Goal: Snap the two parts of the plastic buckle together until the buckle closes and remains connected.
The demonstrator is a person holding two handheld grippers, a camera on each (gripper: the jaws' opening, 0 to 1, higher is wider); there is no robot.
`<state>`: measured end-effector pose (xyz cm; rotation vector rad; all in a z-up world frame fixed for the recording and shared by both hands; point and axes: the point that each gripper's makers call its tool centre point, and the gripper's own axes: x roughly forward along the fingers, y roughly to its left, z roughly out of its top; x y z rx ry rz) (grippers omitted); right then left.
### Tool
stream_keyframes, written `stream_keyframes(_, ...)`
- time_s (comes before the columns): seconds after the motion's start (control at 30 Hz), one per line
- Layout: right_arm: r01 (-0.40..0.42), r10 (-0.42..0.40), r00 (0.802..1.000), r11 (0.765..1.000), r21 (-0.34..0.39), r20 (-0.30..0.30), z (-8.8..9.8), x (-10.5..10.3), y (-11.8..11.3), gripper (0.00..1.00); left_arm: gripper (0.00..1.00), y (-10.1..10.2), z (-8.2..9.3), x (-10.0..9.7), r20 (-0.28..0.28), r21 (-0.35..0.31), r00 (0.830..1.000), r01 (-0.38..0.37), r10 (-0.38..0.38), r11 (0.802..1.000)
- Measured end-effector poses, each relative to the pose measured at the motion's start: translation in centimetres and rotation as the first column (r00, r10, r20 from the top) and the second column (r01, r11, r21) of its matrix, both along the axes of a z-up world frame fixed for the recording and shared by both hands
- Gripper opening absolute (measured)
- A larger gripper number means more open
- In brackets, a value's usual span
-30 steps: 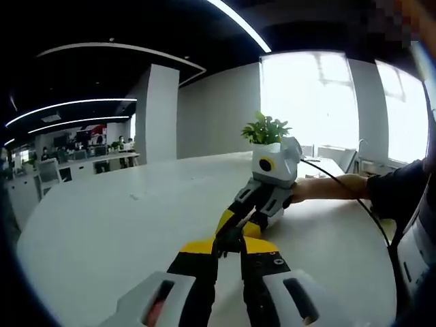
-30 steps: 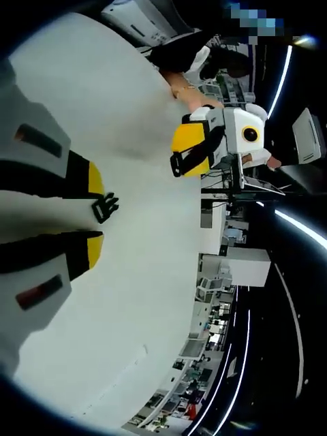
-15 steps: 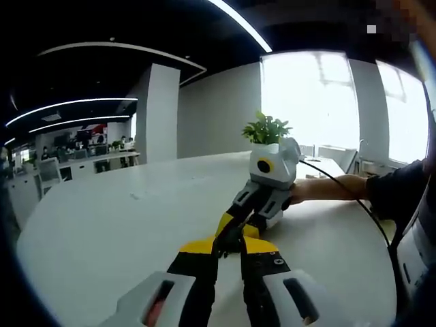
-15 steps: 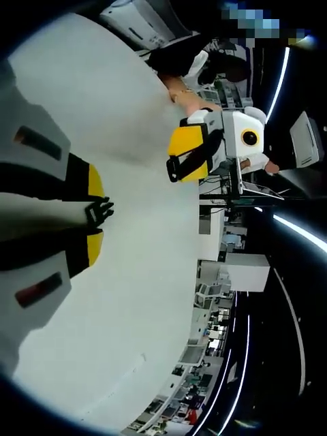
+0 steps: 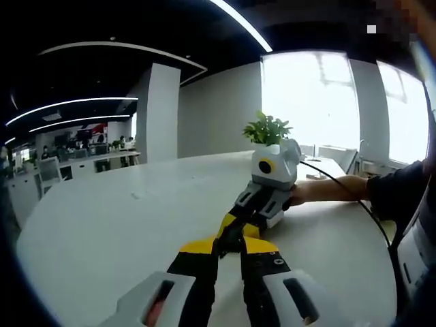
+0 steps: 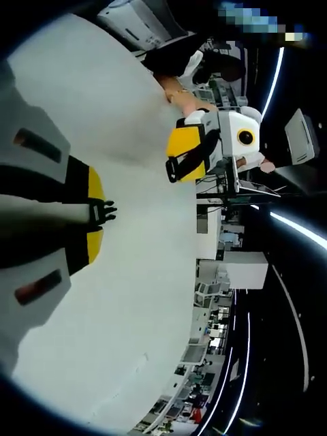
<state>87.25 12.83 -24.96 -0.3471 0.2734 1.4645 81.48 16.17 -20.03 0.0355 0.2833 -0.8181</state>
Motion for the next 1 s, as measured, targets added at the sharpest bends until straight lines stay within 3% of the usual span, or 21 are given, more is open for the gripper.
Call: stream_keyframes(1.0, 0.077, -0.074, 0.990, 0.997, -0.013, 0.121, 1.3, -1.2, -5.6, 0.12, 0.12, -0.3, -2.0, 0.6, -0.028, 0.041, 1.000, 0.002, -0.001, 0.999)
